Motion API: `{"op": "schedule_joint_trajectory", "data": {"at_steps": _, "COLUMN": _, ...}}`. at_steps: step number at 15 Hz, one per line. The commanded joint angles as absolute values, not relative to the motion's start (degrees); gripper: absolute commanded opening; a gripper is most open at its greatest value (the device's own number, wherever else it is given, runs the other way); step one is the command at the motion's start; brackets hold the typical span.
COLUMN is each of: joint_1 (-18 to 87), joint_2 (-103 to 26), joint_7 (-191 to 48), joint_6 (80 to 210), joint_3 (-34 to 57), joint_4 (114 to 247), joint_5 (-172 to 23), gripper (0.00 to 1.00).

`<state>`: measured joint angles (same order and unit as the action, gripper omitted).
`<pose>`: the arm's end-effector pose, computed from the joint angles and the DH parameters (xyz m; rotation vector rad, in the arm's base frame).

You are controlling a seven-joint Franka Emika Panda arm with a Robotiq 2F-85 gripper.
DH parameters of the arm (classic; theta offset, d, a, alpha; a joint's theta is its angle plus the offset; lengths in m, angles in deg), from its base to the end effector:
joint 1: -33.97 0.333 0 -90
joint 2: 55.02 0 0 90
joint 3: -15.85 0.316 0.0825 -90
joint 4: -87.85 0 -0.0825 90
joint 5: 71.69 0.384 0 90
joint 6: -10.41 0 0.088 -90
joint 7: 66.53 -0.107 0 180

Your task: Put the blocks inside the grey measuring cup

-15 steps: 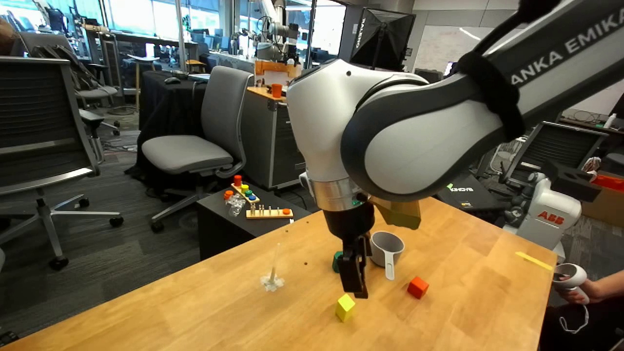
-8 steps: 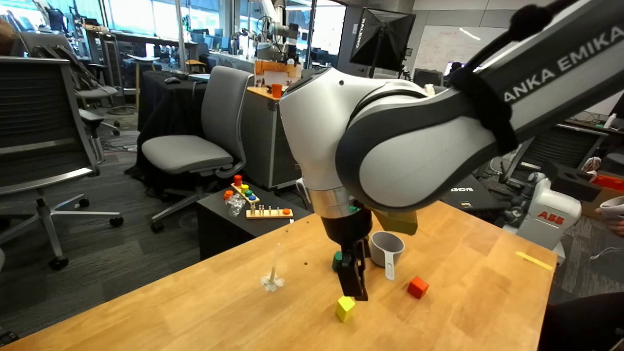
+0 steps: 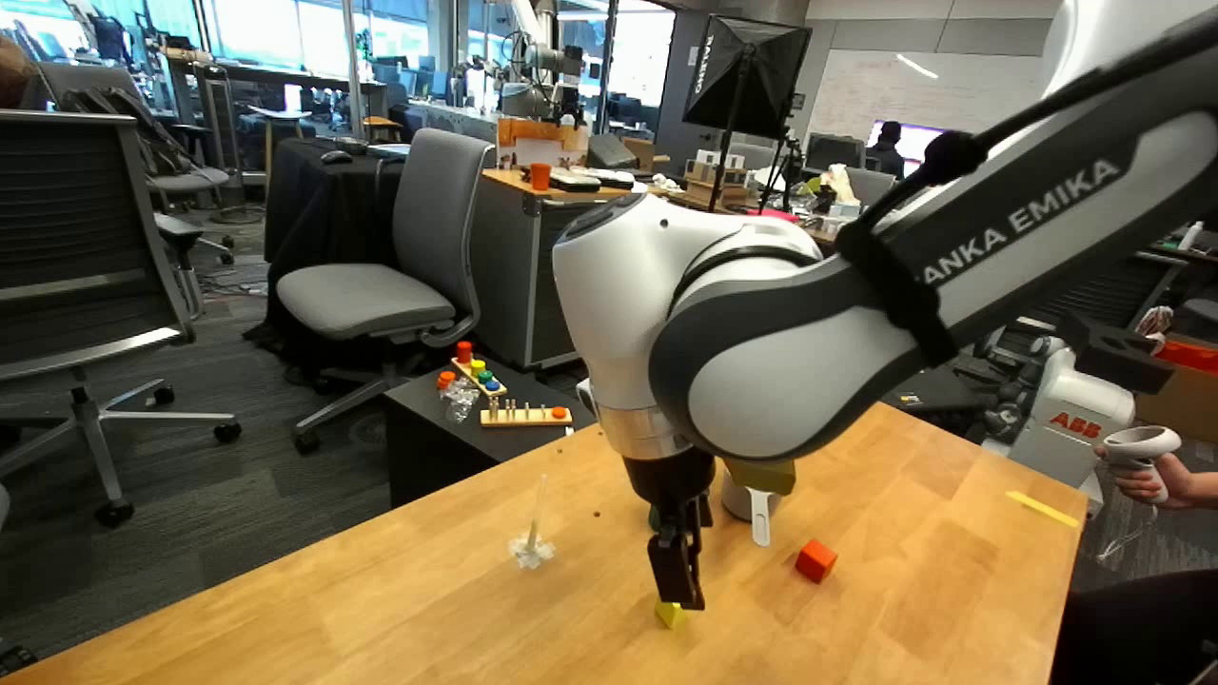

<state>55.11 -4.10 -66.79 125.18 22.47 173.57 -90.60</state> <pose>0.6019 0.2846 0.1171 2.6998 0.9097 -0.4557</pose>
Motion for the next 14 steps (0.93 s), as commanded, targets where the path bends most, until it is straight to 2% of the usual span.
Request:
{"op": "schedule_joint_trajectory", "data": {"at_steps": 1, "joint_1": 54.7, "joint_2": 1.8, "joint_7": -64.8, "joint_6": 126.1, "joint_3": 21.6, "joint_4": 167.7, "joint_5": -90.8, "gripper": 1.00}}
{"op": "schedule_joint_trajectory", "data": {"at_steps": 14, "joint_1": 55.7, "joint_2": 8.1, "joint_7": -66.4, "joint_6": 128.0, "joint_3": 21.1, "joint_4": 161.1, "joint_5": -89.5, "gripper": 1.00}}
